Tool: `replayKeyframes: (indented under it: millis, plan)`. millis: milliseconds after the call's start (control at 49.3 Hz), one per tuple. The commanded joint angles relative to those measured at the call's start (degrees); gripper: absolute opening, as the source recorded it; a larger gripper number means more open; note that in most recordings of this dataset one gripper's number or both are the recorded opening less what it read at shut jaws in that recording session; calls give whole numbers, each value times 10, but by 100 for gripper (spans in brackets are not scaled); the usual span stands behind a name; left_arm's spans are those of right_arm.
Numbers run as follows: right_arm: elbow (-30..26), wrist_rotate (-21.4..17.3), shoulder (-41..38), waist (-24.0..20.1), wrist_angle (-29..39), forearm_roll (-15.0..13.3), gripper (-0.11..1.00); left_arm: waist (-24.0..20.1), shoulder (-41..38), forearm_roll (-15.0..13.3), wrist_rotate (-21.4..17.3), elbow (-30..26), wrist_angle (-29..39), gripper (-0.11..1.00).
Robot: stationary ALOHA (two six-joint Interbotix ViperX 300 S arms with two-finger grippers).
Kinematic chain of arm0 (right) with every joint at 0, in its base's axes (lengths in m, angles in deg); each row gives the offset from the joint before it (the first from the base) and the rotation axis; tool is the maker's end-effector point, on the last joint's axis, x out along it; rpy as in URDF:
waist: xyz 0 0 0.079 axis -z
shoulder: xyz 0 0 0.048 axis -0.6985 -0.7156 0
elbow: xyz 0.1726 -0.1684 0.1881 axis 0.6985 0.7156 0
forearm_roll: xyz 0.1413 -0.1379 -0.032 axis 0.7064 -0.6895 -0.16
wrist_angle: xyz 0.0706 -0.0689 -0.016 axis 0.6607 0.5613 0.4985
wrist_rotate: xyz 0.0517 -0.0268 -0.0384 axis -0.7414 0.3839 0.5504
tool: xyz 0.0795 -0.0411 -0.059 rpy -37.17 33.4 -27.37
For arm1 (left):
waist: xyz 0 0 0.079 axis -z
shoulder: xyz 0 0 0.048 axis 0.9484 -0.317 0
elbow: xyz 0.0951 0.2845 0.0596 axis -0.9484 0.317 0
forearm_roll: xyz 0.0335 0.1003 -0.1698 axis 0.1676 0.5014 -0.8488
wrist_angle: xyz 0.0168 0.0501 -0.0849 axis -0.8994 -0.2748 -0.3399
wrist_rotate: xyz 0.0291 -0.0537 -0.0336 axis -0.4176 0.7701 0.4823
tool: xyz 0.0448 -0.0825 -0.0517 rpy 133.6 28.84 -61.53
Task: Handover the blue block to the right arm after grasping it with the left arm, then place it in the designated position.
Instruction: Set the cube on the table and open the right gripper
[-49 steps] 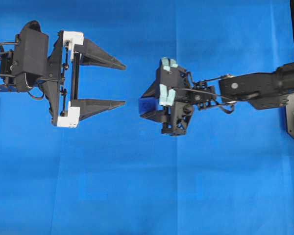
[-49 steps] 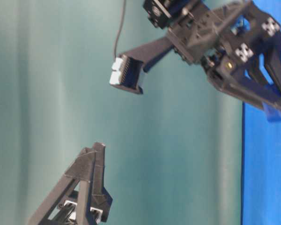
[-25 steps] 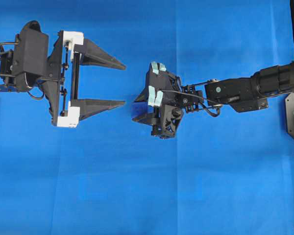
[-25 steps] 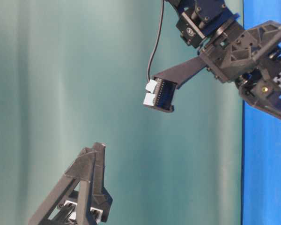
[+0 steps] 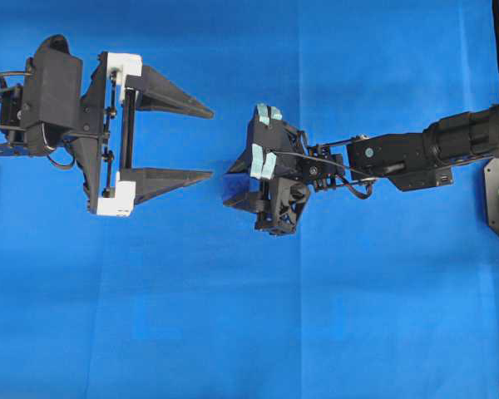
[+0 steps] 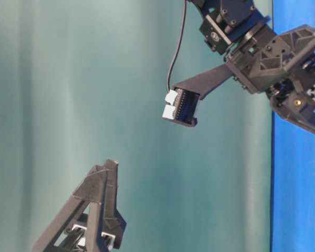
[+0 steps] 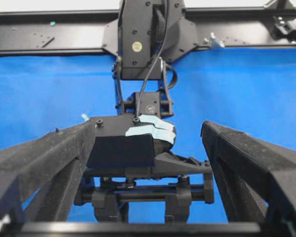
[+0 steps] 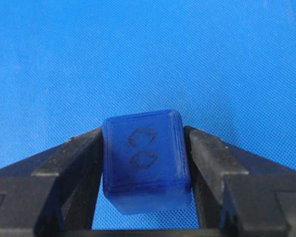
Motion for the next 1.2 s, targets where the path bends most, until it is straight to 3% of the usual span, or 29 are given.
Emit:
replayKeyframes:
  millis: [0, 243, 405, 466, 608, 1176]
  plan:
    - [-12, 1, 7, -1, -10, 2, 43, -1, 11, 1, -1, -11, -3, 93]
    - [-14, 0, 7, -1, -12, 7, 43, -1, 11, 1, -1, -11, -4, 93]
    - [-13, -1, 15, -1, -11, 23, 87, -1, 11, 1, 0, -11, -4, 93]
    - [-11, -1, 22, -1, -8, 23, 95, -1, 11, 1, 0, -11, -4, 93]
    - [-6, -1, 49, -1, 10, 23, 88, -1, 11, 1, -1, -11, -3, 93]
    - [14, 5, 236, -9, 156, 10, 89, -1, 11, 1, 0, -11, -3, 93]
